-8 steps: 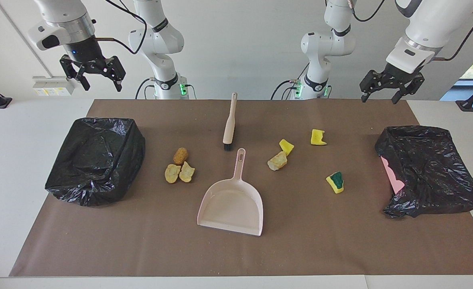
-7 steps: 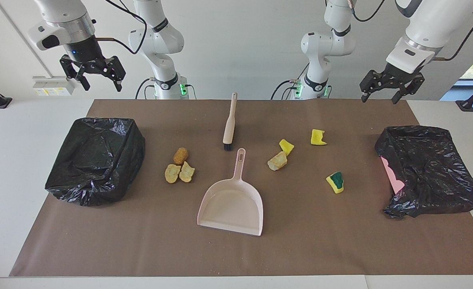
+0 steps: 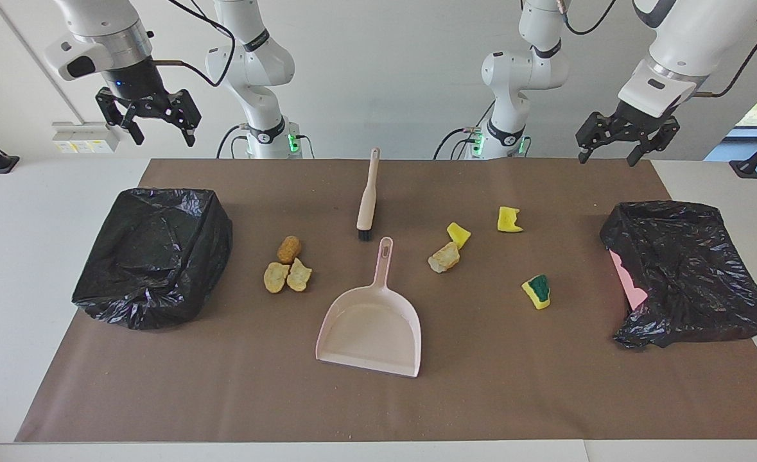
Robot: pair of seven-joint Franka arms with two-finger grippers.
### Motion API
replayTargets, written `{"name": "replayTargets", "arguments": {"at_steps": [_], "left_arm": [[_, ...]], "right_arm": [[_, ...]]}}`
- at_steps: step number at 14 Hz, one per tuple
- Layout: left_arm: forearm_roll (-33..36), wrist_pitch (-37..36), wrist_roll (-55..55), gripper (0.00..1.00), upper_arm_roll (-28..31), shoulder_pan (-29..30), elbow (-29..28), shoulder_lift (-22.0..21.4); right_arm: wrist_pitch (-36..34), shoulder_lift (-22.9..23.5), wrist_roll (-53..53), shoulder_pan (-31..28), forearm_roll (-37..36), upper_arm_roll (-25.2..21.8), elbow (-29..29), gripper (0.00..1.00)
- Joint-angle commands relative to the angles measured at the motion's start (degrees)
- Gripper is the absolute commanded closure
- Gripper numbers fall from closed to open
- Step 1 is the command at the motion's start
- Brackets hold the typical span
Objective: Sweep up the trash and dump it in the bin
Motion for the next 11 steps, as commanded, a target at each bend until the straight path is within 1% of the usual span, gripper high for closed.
{"name": "replayTargets", "arguments": {"at_steps": [1,7,9,11], "left_arm": [[0.44,-1.04,0.7,0.0,-0.37,0.01,1.09,0.51],[0.45,-1.13,1.31,0.0,-0.28,1.76,1.0,0.33],[-0.08,-0.69,1.05,0.0,-0.28,2.99,-0.48,-0.1],[-0.08,-0.69,1.23,0.0,-0.28,3.08,-0.4,-0.11]], "right_arm": [[-0.43,-0.67,-1.71,-0.64,0.48,0.24,-0.56,0.0],[-0.43,-0.67,-1.71,-0.64,0.48,0.24,-0.56,0.0],[-0.43,-0.67,-1.71,-0.64,0.48,0.24,-0.56,0.0],[-0.43,-0.67,-1.71,-0.64,0.48,0.24,-0.56,0.0]]}}
